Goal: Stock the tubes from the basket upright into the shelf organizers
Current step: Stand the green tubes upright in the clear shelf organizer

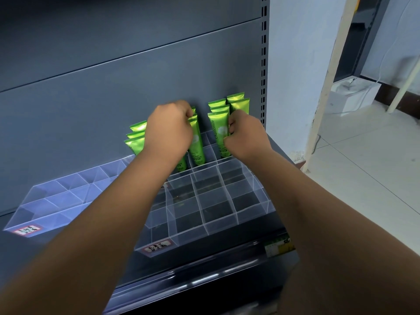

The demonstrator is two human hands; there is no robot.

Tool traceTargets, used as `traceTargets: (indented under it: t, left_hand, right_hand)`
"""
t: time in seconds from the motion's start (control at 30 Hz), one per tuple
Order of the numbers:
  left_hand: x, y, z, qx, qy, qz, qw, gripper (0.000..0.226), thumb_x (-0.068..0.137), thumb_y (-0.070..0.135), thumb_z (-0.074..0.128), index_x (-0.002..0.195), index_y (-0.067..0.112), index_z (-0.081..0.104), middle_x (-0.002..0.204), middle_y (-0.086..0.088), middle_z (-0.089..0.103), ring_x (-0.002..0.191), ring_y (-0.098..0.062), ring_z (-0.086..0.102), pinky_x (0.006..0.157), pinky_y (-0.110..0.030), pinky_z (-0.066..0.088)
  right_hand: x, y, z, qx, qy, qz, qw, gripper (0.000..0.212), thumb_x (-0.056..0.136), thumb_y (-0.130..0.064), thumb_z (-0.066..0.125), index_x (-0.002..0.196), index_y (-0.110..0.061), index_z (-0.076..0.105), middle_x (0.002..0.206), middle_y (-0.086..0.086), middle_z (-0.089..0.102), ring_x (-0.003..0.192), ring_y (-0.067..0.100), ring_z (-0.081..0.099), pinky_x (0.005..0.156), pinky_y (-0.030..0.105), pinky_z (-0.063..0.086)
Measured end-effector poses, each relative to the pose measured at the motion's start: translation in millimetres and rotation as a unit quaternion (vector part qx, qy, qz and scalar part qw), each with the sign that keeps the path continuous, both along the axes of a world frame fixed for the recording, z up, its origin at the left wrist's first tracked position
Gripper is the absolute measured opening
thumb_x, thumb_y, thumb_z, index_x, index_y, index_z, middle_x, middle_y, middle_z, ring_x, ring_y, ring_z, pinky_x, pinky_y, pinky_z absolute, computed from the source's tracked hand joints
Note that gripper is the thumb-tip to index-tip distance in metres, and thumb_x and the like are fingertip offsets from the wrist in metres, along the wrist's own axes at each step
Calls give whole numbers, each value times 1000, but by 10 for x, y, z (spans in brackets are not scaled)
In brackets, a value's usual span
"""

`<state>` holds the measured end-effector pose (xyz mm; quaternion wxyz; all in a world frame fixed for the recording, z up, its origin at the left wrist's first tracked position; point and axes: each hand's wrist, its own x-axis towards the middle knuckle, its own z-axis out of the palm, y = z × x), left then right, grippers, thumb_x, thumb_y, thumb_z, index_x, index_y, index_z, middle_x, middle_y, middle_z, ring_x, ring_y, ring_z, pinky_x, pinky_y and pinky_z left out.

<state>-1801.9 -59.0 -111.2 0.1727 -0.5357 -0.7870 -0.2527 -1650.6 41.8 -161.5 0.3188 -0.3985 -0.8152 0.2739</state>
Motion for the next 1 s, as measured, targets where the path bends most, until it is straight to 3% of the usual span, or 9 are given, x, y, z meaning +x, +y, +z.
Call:
traceTargets:
  t: [0.13, 0.23, 0.37, 0.47, 0.57, 0.7, 1.0]
  left_hand:
    - [118, -162, 33, 30, 53, -16, 998, 24, 79, 1, 60, 98, 10, 72, 95, -10, 71, 92, -37, 61, 74, -37, 49]
    - [313, -479, -15, 49, 38, -49, 997, 6, 87, 12, 64, 89, 13, 69, 86, -3, 69, 84, -31, 60, 72, -37, 47]
    - [579, -1063, -220, -14, -56, -139, 989, 24, 98, 41, 58, 87, 23, 68, 84, 11, 64, 83, -12, 58, 71, -31, 44]
    - [679, -1399, -445, -81, -51, -201, 975, 32, 95, 56, 57, 93, 27, 70, 90, 18, 64, 87, -5, 59, 79, -31, 48]
    - [660, -1511, -651, -111, -33, -229, 966, 23, 93, 49, 64, 98, 27, 70, 99, 17, 65, 94, -7, 62, 84, -36, 51]
    - [627, -1461, -760, -88, -10, -262, 961, 7, 93, 23, 65, 95, 21, 71, 102, 11, 66, 93, -13, 63, 80, -40, 52]
    - [549, -1397, -854, -64, -1, -287, 956, 11, 93, 14, 71, 104, 16, 75, 107, 8, 68, 95, -13, 63, 83, -34, 52]
  right_hand:
    - [13, -50, 36, 7, -23, -6, 1000, 20, 84, -7, 56, 104, -10, 55, 92, 8, 62, 84, 30, 59, 71, 39, 53]
    - [28, -64, 48, 4, -22, -15, 1000, 23, 87, -13, 57, 109, -9, 58, 92, 8, 64, 86, 29, 60, 74, 39, 55]
    - [44, -47, 22, 7, -18, -24, 1000, 25, 87, -21, 65, 109, -10, 60, 90, 7, 65, 84, 29, 61, 70, 33, 50]
    - [29, -71, -5, 0, -25, -46, 999, 27, 87, -33, 68, 103, -14, 57, 88, 3, 63, 82, 27, 60, 66, 32, 45]
    - [-19, -143, -39, -11, -41, -69, 997, 30, 85, -42, 70, 94, -18, 55, 85, 0, 60, 79, 25, 58, 63, 30, 39]
    - [-102, -216, -41, -22, -54, -89, 994, 36, 84, -49, 71, 91, -18, 55, 73, -7, 51, 71, 22, 53, 50, 27, 28]
    - [-180, -246, -23, -16, -76, -128, 989, 35, 85, -52, 69, 93, -20, 56, 69, -9, 45, 73, 25, 53, 52, 28, 30]
